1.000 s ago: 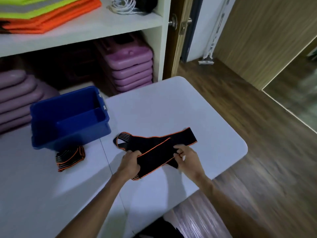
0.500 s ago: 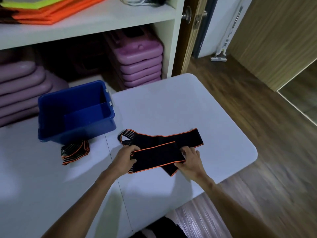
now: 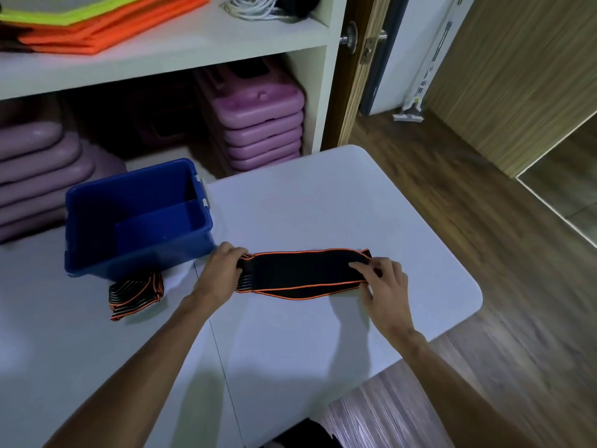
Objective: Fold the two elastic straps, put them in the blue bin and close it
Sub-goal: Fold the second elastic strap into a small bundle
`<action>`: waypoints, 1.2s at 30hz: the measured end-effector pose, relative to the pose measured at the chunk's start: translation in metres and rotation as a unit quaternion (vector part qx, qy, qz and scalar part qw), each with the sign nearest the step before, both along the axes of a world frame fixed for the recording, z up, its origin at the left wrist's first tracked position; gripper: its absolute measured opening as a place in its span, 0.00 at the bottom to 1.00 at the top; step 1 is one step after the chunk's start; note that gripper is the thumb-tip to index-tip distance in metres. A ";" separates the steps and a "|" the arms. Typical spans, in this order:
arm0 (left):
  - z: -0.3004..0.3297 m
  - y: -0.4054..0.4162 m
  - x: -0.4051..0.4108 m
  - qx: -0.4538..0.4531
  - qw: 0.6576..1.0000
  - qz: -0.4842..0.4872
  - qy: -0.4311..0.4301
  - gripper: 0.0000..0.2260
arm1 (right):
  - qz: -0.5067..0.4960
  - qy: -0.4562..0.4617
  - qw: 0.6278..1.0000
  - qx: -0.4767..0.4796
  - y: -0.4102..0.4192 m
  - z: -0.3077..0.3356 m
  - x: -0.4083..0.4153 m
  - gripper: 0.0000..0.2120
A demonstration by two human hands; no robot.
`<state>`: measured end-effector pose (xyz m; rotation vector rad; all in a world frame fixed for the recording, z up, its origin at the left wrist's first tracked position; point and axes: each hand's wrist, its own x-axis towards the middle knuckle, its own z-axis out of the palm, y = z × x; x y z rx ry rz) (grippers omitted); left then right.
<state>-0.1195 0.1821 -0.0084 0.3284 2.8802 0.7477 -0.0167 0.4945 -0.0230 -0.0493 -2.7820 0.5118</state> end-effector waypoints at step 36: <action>-0.031 -0.185 0.174 -0.045 0.922 0.384 -0.037 0.07 | 0.370 -0.274 0.872 0.167 -0.085 -0.013 -0.028 0.39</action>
